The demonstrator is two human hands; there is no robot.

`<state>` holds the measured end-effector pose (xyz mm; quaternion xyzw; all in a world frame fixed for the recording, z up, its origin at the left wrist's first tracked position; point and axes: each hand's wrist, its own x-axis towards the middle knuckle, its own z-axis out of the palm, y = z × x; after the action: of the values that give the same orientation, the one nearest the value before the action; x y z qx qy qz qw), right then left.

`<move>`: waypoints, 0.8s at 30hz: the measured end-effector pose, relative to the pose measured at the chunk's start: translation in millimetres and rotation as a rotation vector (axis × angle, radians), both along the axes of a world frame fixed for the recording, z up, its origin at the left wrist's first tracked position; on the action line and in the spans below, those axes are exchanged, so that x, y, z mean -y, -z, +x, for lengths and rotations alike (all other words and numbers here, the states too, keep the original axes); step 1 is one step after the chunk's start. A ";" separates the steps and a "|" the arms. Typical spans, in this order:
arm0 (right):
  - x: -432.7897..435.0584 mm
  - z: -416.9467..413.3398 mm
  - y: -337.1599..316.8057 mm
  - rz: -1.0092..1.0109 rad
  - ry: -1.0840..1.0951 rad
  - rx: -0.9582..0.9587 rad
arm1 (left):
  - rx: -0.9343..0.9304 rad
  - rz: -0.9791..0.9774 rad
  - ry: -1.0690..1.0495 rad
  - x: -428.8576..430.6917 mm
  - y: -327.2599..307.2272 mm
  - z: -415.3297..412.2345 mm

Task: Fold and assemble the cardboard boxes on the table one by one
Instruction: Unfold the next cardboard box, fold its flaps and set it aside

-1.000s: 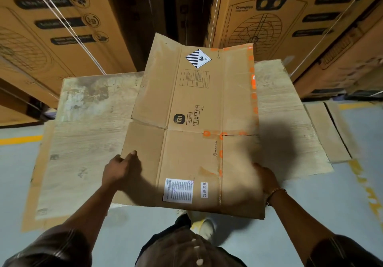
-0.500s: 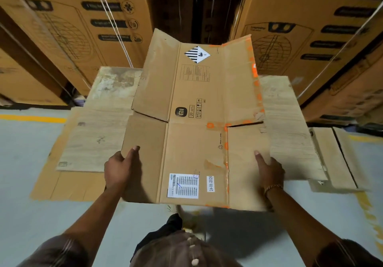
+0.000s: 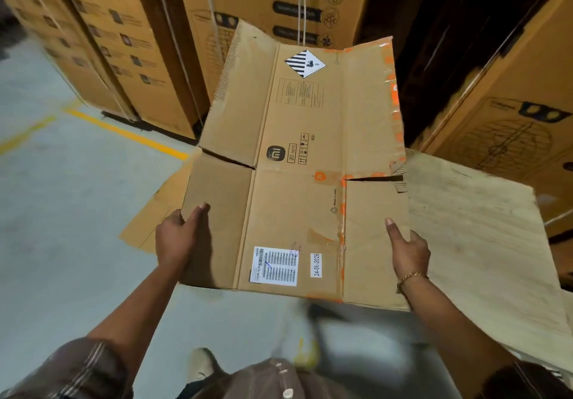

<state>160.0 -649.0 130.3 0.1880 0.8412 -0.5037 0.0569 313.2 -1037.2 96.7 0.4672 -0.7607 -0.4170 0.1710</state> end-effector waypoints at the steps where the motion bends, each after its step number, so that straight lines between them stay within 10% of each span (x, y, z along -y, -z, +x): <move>1: 18.1 1.4 -0.3 -0.010 -0.025 0.007 | -0.003 0.005 -0.021 16.9 0.2 11.4; 24: 457.6 80.9 53.5 -0.101 -0.194 0.134 | 0.136 -0.042 -0.190 432.8 13.3 161.8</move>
<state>240.9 -1106.6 76.8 0.1361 0.8234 -0.5237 0.1709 475.1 -1470.0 83.4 0.5606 -0.7316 -0.3500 0.1674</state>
